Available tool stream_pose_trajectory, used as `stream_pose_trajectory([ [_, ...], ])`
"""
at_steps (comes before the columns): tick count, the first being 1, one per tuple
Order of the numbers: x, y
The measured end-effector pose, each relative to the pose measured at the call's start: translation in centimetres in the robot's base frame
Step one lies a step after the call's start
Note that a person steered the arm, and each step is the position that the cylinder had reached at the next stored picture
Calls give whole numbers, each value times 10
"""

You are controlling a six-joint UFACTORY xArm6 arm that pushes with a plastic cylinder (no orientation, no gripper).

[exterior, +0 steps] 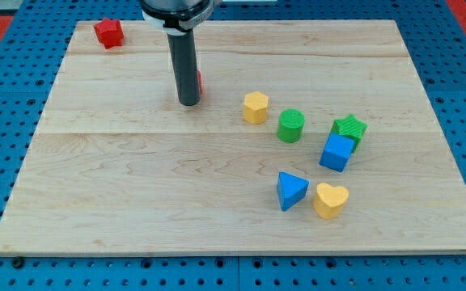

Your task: Slide the red circle closer to the red star

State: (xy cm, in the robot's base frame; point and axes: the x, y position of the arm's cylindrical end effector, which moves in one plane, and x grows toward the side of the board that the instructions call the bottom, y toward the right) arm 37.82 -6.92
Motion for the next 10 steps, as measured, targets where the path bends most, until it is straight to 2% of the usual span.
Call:
stream_pose_trajectory([
  [2,-16,8],
  [4,-51,26],
  [7,-124,9],
  [10,-151,-56],
])
